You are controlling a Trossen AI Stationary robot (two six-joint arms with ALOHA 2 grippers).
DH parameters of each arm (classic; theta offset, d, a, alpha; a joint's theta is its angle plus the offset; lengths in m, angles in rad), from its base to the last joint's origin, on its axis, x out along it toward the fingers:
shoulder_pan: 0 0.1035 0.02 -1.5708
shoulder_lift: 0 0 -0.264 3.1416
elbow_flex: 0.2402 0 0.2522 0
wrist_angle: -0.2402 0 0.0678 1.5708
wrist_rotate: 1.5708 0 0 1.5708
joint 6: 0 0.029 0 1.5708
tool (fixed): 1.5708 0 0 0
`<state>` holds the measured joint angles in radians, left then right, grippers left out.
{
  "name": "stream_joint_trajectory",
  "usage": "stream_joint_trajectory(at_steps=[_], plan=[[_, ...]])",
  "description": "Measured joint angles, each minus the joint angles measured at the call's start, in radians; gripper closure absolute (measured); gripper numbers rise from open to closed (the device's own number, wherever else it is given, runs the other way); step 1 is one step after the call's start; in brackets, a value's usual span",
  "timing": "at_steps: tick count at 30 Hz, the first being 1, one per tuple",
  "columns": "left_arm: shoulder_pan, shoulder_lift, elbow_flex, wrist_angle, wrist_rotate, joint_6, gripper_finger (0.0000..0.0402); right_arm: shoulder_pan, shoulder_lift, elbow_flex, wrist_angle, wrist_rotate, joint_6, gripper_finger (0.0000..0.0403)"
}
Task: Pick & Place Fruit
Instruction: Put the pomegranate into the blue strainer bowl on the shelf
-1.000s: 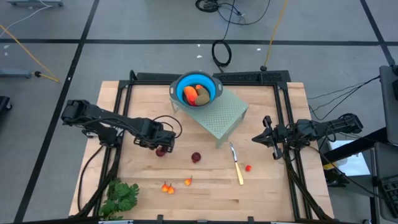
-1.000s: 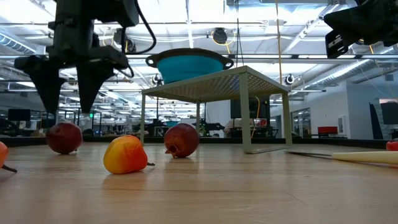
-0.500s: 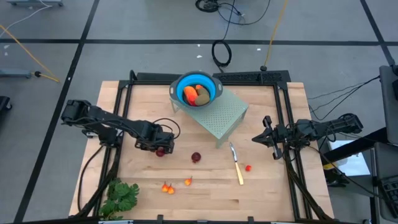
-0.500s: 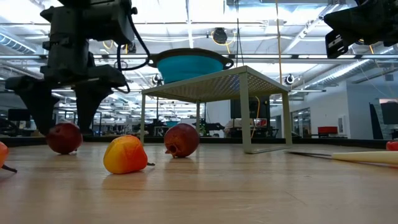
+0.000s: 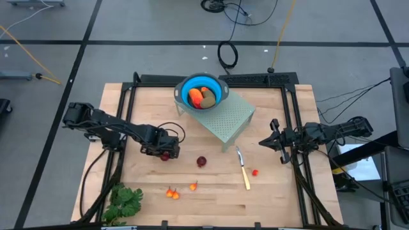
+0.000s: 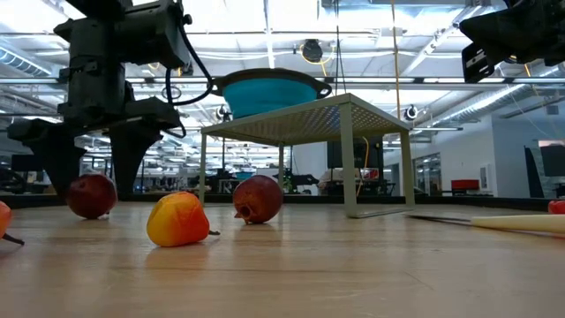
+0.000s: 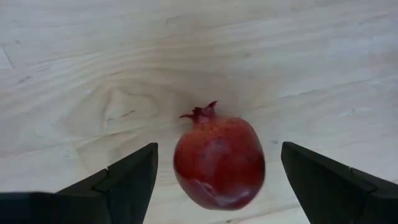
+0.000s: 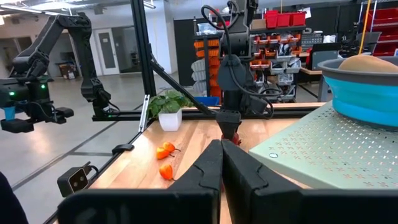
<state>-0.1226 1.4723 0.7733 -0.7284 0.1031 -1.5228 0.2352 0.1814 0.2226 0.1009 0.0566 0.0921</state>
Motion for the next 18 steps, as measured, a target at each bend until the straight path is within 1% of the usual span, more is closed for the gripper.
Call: stream_joint_trajectory(at_steps=[18], plan=[[0.0,0.0,-0.005,-0.004,-0.039,-0.017,0.0062,0.0,0.0,0.0,0.03,0.0,-0.003,0.0403]])
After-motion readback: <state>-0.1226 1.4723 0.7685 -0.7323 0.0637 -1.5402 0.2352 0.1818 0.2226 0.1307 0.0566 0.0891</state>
